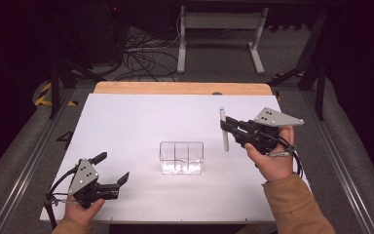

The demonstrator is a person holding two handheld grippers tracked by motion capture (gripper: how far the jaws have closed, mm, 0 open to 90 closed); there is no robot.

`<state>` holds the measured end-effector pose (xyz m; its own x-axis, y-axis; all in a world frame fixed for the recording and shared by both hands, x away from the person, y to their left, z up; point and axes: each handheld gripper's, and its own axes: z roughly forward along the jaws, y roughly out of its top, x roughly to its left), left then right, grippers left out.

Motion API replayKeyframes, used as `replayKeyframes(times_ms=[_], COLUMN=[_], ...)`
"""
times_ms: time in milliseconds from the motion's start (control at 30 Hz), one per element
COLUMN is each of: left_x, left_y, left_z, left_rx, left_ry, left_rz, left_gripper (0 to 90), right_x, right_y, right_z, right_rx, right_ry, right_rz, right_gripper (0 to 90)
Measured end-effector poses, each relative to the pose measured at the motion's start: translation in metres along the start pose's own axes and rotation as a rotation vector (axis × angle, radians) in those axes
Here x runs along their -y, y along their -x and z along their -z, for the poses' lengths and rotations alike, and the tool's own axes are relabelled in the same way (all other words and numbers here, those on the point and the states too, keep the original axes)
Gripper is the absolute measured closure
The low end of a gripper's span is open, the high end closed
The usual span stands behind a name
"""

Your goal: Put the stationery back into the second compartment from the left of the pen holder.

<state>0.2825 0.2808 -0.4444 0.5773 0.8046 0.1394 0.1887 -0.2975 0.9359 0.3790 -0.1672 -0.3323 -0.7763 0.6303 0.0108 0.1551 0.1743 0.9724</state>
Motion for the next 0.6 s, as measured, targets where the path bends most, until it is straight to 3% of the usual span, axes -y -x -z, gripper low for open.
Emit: replayKeyframes(times_ms=[400,600], left_x=[0.000,0.000], left_y=[-0.002,-0.002], left_z=[0.001,0.001], left_rx=[-0.001,0.000], left_ry=[0.005,0.006], left_rz=[0.007,0.007], left_gripper=[6.9,6.9], right_x=[-0.003,-0.003], right_y=[-0.022,-0.034], right_z=[-0.019,-0.029], right_rx=[-0.105,-0.159], right_ry=[0.047,0.099], right_rz=[0.030,0.047], right_gripper=[79.0,79.0])
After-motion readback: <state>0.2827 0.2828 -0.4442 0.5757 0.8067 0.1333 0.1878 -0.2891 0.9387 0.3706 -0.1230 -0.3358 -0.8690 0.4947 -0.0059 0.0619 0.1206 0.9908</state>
